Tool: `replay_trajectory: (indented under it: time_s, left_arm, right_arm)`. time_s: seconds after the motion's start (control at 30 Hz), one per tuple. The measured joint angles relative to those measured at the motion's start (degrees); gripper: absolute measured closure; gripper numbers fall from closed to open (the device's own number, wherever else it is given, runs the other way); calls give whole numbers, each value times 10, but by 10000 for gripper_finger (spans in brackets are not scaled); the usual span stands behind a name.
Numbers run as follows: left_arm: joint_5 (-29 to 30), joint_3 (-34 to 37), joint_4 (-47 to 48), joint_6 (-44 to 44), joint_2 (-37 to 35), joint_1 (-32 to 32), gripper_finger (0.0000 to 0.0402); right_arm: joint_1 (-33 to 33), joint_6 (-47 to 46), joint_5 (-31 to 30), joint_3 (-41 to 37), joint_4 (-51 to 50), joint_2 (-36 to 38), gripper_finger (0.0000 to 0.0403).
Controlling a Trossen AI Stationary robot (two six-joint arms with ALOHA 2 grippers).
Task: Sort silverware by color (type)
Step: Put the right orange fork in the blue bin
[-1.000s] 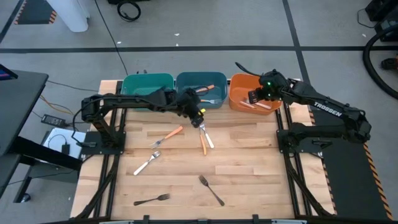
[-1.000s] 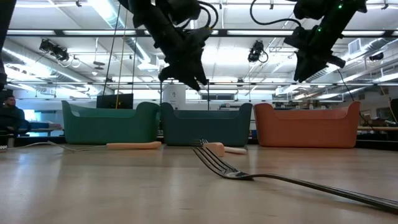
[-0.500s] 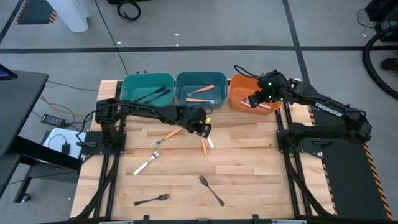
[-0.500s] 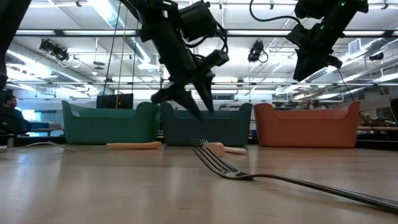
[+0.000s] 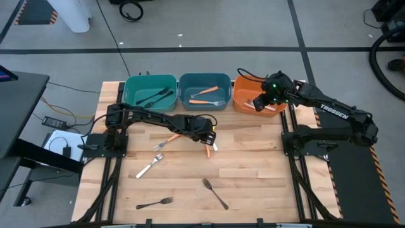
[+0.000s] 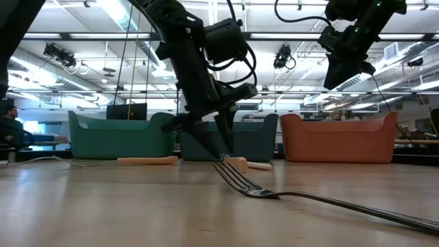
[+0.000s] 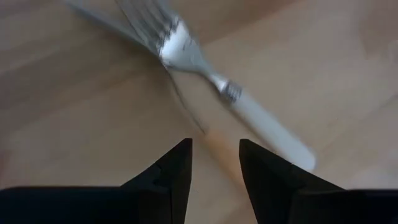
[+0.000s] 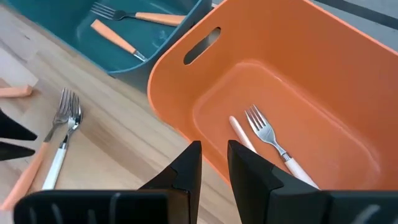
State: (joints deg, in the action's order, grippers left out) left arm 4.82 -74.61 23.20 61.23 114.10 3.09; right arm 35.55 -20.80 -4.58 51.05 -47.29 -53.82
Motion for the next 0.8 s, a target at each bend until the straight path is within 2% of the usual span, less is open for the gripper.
replay_trajectory:
  time_s: [0.33, 0.6, 0.7, 0.8]
  left_arm:
    - [8, -1, -27, 12, 25, 24, 260]
    - [-19, -3, -26, 9, 46, 29, 263]
    - [-20, -2, -23, 6, 41, 29, 284]
    - [-20, -2, -21, -15, 37, 29, 323]
  right_arm:
    - [0, 0, 19, 0, 0, 0, 316]
    - [0, 0, 30, 0, 0, 0, 317]
    - [0, 0, 29, 0, 0, 0, 317]
    - [0, 0, 29, 0, 0, 0, 317]
